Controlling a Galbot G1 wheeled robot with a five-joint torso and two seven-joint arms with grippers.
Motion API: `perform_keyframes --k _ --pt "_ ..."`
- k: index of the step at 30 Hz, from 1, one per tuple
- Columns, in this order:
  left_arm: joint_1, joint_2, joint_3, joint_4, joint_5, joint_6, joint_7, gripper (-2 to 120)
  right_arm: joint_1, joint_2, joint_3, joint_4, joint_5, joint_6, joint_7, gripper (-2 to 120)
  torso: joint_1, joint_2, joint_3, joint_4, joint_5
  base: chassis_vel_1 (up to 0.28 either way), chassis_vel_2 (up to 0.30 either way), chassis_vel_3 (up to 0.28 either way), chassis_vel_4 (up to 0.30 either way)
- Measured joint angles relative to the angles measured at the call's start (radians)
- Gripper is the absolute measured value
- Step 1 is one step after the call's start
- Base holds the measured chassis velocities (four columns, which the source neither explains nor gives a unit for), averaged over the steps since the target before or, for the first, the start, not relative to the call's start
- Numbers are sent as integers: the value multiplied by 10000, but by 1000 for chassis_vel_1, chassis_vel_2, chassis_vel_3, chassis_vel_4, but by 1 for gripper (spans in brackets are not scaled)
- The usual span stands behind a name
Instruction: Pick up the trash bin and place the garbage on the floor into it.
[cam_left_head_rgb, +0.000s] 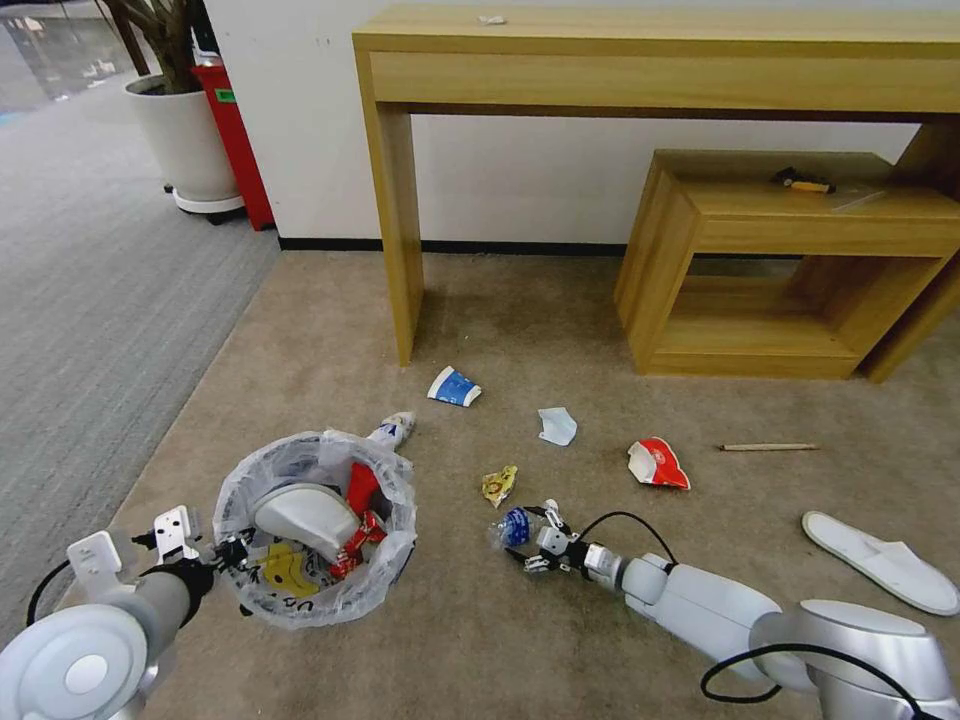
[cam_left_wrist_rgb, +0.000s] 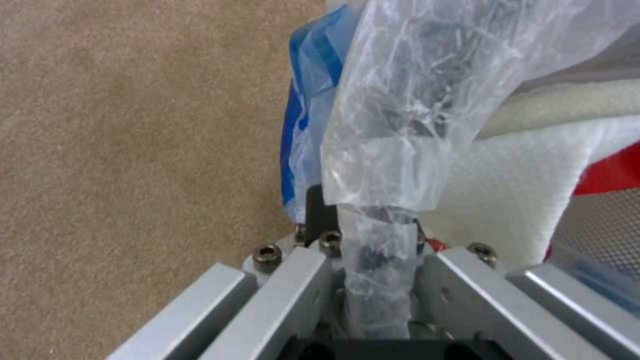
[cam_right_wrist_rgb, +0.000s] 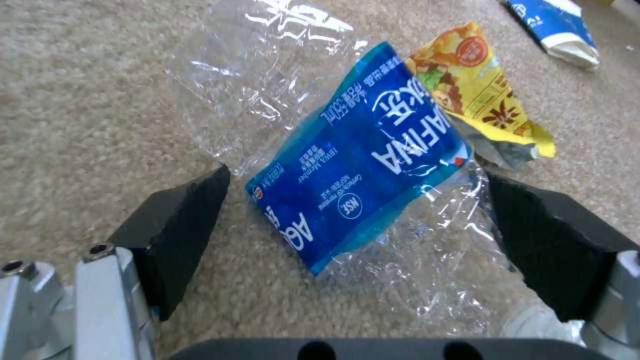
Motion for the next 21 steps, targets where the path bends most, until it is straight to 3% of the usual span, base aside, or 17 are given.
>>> perform_keyframes --k 10,11,21 --pt "37 -6 3 16 5 0 46 0 -36 208 76 -380 67 -66 -206 80 -1 0 -1 -1 -2 0 0 0 0" --pt "58 -6 -4 23 12 1 63 0 -77 185 76 -353 78 -68 -218 70 -2 1 -2 -2 -2 0 0 0 0" --pt "174 -26 -72 -22 56 0 88 0 -192 163 60 -270 104 35 -233 48 -2 1 1 -2 0 0 0 0 0"
